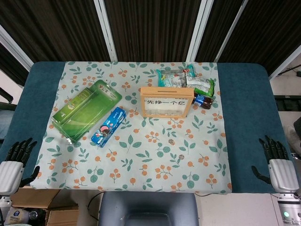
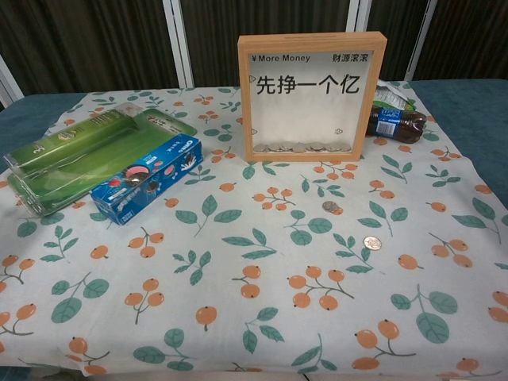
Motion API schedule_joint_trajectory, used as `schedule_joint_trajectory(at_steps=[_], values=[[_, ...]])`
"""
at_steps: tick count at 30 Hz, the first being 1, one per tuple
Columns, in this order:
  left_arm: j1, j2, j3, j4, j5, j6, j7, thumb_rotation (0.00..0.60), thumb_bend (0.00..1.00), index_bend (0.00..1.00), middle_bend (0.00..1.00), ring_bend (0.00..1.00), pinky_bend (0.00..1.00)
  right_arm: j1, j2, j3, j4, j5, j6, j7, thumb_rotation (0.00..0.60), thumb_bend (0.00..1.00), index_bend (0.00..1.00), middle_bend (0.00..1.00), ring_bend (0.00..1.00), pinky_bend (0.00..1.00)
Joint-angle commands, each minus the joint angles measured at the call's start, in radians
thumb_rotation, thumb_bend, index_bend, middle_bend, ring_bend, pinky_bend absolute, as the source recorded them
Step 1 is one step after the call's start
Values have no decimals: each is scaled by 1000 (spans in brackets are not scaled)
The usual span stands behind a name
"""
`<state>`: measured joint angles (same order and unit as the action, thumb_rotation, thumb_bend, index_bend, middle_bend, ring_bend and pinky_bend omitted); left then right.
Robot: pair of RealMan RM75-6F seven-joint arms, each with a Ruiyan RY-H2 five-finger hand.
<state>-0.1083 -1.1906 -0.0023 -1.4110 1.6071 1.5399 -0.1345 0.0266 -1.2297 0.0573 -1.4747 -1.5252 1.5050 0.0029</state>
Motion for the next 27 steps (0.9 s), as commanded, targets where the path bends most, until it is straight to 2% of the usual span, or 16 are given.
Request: schedule_joint_trajectory(at_steps=[1,7,13,20,27], values=[[-4,-4,0,2,2,-5,1,600,405,0,0,0,47,39,0,6,-52,-40,-14,-76,600,397,0,0,0,0],[-9,-5,1,-1,8,-7,9,600,406,0,0,0,47,124,-28,24,-117,-72,-97,-205,600,398,0,0,0,0],[-7,-8,2,5,6,-8,4,600,405,0,0,0,47,219,-116,49,-135,-56,-210,-381,600,397,0,0,0,0],[-4,-13,4,23,-1,-9,-14,600,405,0,0,0,47,287,-246,50,-60,-12,-296,-528,600,397,0,0,0,0],[-3,-18,2,43,-13,-16,-36,600,405,0,0,0,47,315,-353,35,43,9,-319,-565,600,397,0,0,0,0]])
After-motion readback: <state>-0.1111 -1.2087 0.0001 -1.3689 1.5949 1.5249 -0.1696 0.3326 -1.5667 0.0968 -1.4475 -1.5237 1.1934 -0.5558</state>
